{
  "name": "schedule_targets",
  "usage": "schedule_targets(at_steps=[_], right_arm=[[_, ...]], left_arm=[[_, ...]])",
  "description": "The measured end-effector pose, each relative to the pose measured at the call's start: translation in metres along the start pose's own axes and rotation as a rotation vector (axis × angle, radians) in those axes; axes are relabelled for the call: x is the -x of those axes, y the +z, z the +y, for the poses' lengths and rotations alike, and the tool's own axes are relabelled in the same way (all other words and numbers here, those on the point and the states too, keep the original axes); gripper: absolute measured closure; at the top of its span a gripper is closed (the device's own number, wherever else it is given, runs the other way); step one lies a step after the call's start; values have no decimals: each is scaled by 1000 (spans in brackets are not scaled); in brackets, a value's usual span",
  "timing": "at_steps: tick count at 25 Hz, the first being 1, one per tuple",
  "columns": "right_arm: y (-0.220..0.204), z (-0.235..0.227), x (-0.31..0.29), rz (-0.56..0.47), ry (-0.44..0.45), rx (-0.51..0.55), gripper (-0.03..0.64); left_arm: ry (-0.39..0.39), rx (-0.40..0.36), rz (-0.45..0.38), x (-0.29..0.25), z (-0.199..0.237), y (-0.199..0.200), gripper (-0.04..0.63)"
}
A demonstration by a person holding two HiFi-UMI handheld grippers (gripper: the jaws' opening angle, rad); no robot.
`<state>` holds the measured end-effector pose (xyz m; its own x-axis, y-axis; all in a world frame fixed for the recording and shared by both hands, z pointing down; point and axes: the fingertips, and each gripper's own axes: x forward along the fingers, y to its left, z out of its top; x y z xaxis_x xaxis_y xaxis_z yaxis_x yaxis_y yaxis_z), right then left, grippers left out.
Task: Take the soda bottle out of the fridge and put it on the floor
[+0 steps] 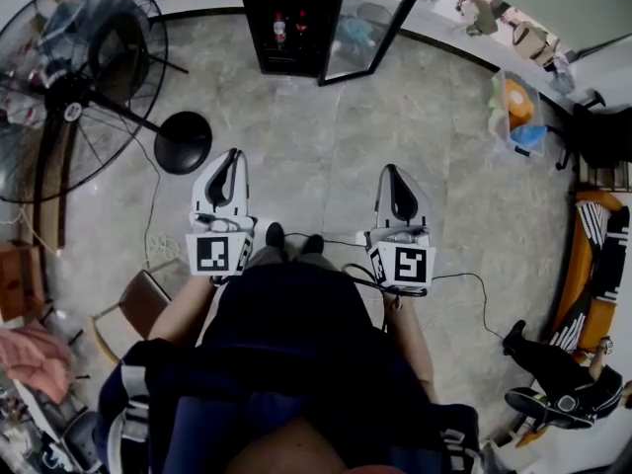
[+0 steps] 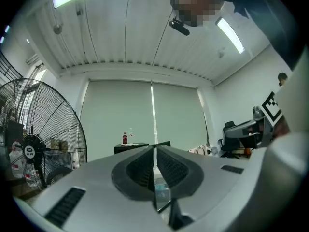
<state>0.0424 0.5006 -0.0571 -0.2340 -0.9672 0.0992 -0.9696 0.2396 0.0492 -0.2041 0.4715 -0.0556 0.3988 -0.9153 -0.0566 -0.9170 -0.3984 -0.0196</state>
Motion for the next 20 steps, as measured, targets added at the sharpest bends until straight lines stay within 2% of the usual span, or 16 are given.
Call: schedule_targets(at_steps=[10,16,20], right_arm=[[3,-3,-5,7,26,-9,598],[0,-6,-5,5,47,2,598],[-1,-11,-7,3,76,7,598]], left_arm=[[-29,-2,18,-13,-5,-1,549],[-75,20,41,-24,-17,-8,428],[-107,25,28,-36,-30,-6,359]])
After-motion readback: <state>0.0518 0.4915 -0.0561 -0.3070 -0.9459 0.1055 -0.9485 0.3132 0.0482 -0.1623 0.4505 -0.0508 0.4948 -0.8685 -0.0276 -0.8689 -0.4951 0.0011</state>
